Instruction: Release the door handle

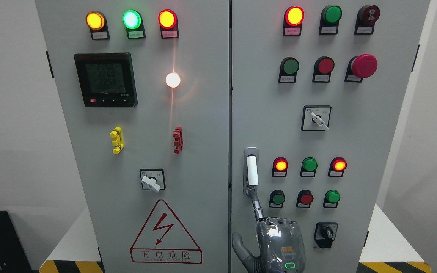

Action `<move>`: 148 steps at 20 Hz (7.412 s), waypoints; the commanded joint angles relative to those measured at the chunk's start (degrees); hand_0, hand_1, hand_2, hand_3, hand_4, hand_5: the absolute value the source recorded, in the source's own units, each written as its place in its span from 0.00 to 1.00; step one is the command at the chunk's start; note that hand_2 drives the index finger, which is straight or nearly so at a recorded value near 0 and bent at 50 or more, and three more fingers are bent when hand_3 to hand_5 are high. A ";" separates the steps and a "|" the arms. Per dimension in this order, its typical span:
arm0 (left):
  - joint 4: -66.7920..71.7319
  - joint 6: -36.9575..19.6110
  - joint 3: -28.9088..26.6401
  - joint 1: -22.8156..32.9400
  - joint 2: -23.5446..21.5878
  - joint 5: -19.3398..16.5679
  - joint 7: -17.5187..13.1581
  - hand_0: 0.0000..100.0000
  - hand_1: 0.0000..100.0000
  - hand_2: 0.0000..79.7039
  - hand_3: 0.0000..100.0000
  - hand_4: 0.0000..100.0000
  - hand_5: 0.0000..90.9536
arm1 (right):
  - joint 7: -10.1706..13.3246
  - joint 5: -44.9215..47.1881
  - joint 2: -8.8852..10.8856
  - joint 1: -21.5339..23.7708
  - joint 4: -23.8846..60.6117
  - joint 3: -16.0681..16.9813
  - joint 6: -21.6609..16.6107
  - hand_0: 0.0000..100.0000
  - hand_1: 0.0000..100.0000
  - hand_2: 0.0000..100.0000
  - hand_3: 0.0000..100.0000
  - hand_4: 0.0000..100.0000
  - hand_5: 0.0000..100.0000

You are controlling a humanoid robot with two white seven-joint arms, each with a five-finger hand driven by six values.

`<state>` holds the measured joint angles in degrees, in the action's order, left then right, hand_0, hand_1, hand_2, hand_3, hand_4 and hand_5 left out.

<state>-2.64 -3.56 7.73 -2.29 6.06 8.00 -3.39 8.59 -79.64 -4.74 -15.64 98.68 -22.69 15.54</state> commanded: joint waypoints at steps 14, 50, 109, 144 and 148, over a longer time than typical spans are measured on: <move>0.00 -0.04 0.00 0.00 0.00 0.00 -0.04 0.12 0.56 0.00 0.00 0.00 0.00 | 0.37 0.27 0.52 0.87 4.32 0.01 -0.25 0.40 0.36 0.24 1.00 1.00 1.00; 0.00 -0.04 0.00 0.00 0.00 0.00 -0.04 0.12 0.56 0.00 0.00 0.00 0.00 | -1.83 -0.08 0.70 -1.93 8.54 1.77 -0.43 0.22 0.18 1.00 1.00 0.95 1.00; 0.00 -0.04 0.00 0.00 0.00 0.00 -0.04 0.12 0.56 0.00 0.00 0.00 0.00 | -1.74 -2.10 -2.38 -11.52 -0.16 4.93 -0.07 0.30 0.28 0.98 1.00 0.94 1.00; 0.00 -0.04 0.00 0.00 0.00 0.00 -0.04 0.12 0.56 0.00 0.00 0.00 0.00 | -1.39 -1.92 -2.56 -11.17 0.02 5.11 0.54 0.41 0.33 0.99 1.00 0.95 1.00; 0.00 -0.04 0.00 0.00 0.00 0.00 -0.04 0.12 0.56 0.00 0.00 0.00 0.00 | -1.47 -1.92 -2.56 -11.17 0.02 5.20 0.63 0.43 0.33 0.99 1.00 0.95 1.00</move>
<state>-2.64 -3.56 7.73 -2.29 6.06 8.00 -3.39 7.15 -81.57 -7.27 -26.86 98.65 -17.53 16.12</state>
